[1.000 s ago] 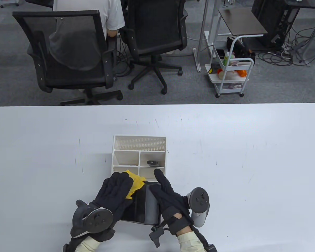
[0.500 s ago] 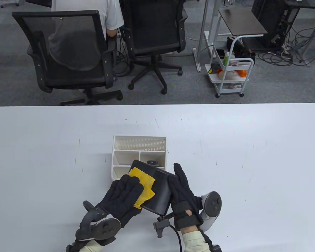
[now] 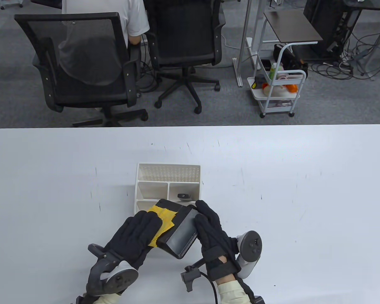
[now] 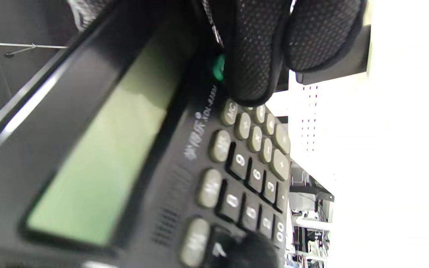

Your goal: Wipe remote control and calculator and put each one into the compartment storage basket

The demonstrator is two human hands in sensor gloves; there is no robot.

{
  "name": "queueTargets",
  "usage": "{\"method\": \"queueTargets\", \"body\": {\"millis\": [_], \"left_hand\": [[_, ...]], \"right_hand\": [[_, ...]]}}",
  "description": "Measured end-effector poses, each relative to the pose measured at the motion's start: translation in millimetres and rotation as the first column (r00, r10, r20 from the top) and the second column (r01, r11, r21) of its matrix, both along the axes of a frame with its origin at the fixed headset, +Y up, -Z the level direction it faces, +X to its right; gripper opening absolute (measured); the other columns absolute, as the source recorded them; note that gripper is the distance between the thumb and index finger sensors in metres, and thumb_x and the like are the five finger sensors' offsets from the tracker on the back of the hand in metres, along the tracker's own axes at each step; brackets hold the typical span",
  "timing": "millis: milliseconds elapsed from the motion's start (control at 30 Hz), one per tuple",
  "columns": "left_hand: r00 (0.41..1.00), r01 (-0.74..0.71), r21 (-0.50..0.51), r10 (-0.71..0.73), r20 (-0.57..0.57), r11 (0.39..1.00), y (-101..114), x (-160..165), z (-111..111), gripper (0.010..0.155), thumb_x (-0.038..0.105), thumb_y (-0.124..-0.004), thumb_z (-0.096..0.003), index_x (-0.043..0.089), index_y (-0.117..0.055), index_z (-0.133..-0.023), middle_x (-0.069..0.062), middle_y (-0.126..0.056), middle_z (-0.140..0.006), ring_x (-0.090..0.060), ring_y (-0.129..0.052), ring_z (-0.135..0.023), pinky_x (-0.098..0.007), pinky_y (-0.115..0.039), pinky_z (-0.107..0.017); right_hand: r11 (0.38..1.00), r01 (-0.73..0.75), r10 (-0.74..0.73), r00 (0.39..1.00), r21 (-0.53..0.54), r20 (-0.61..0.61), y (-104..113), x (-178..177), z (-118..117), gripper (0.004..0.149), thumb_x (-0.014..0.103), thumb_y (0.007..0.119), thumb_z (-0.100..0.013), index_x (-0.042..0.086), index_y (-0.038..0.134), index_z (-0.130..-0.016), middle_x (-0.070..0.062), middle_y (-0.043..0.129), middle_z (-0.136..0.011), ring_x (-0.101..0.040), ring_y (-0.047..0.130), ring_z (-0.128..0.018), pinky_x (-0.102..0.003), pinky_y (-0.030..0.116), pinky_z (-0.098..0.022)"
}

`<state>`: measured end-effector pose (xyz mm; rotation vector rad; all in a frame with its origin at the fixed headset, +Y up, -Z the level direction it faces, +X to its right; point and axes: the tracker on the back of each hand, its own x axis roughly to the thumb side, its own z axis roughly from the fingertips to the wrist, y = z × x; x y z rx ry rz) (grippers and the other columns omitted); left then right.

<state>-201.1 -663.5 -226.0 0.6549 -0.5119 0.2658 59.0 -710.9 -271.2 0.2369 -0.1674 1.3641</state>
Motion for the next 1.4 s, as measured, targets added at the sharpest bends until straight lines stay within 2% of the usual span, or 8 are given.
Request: {"method": "queueTargets", "body": {"millis": [167,333,500,733,867,1000,1167,1400], "left_hand": [[0.974,-0.224,-0.107,0.225,0.001,0.969,5.6,-18.1,-5.4,0.051,0.037,-0.085,-0.0432,0.028,-0.078,-0.093,0.002,-0.099,-0.086,-0.022,-0.106,-0.074,-0.044,-0.090,-0.052],[0.890,-0.421,-0.316,0.454,0.037,0.851,-2.2,-31.1,-17.3,0.051,0.035,-0.086,-0.0412,0.027,-0.082,-0.092,0.002,-0.103,-0.082,-0.021,-0.110,-0.069,-0.043,-0.092,-0.049],[0.835,-0.454,-0.450,0.543,0.086,0.769,-6.5,-29.7,-22.4,0.051,0.037,-0.089,-0.0415,0.027,-0.083,-0.091,0.001,-0.104,-0.081,-0.021,-0.110,-0.068,-0.043,-0.092,-0.048],[0.762,-0.506,-0.519,0.639,0.106,0.689,-9.5,-29.1,-24.0,0.049,0.031,-0.077,-0.0512,0.019,-0.075,-0.099,-0.009,-0.095,-0.092,-0.028,-0.105,-0.076,-0.046,-0.089,-0.053],[0.748,-0.528,-0.496,0.654,0.114,0.689,-7.1,-33.9,-22.7,0.048,0.035,-0.072,-0.0538,0.022,-0.072,-0.100,-0.008,-0.089,-0.098,-0.030,-0.097,-0.085,-0.047,-0.085,-0.059],[0.781,-0.497,-0.458,0.610,0.133,0.737,-6.0,-33.5,-21.1,0.049,0.038,-0.067,-0.0553,0.024,-0.069,-0.102,-0.007,-0.084,-0.102,-0.032,-0.090,-0.092,-0.049,-0.079,-0.065],[0.825,-0.425,-0.455,0.542,0.161,0.783,-6.7,-29.1,-19.9,0.050,0.042,-0.064,-0.0554,0.025,-0.069,-0.102,-0.007,-0.084,-0.102,-0.034,-0.089,-0.092,-0.052,-0.078,-0.065],[0.854,-0.361,-0.467,0.487,0.182,0.807,-3.3,-22.4,-16.5,0.048,0.042,-0.065,-0.0553,0.026,-0.073,-0.100,-0.005,-0.092,-0.096,-0.032,-0.094,-0.088,-0.051,-0.080,-0.063]], "right_hand": [[0.999,-0.036,0.037,0.996,0.019,-0.081,0.4,-4.8,-1.2,0.085,0.058,0.068,-0.055,0.006,0.039,-0.116,-0.029,0.057,-0.111,-0.052,0.064,-0.091,-0.068,0.058,-0.060],[0.981,-0.169,0.177,0.980,0.092,-0.092,4.6,-7.4,-1.1,0.098,0.058,0.079,-0.048,0.001,0.037,-0.115,-0.025,0.054,-0.114,-0.054,0.053,-0.098,-0.076,0.047,-0.061],[0.984,-0.134,0.140,0.989,0.120,-0.039,4.3,-12.0,-0.5,0.077,0.040,0.083,-0.052,0.003,0.049,-0.111,-0.014,0.077,-0.099,-0.043,0.072,-0.092,-0.075,0.052,-0.060],[0.984,-0.147,0.138,0.987,0.103,0.083,7.1,-1.5,1.1,0.061,0.035,0.084,-0.048,0.005,0.071,-0.099,-0.010,0.088,-0.084,-0.038,0.089,-0.078,-0.070,0.061,-0.059],[0.953,-0.275,0.258,0.957,0.128,0.137,12.8,2.4,1.9,0.060,0.032,0.084,-0.047,0.005,0.071,-0.099,-0.011,0.086,-0.084,-0.036,0.094,-0.071,-0.066,0.066,-0.058],[0.868,-0.460,0.422,0.882,0.187,0.211,20.3,-0.9,6.1,0.061,0.031,0.084,-0.047,0.006,0.071,-0.101,-0.012,0.086,-0.084,-0.037,0.094,-0.069,-0.066,0.065,-0.059],[0.838,-0.493,0.448,0.866,0.233,0.221,24.8,-6.0,9.8,0.064,0.029,0.084,-0.047,0.006,0.067,-0.104,-0.013,0.085,-0.085,-0.038,0.091,-0.071,-0.067,0.062,-0.060],[0.731,-0.623,0.578,0.782,0.279,0.233,24.5,-18.4,11.9,0.067,0.029,0.085,-0.046,0.004,0.065,-0.105,-0.013,0.086,-0.084,-0.039,0.091,-0.071,-0.068,0.061,-0.060]]}}
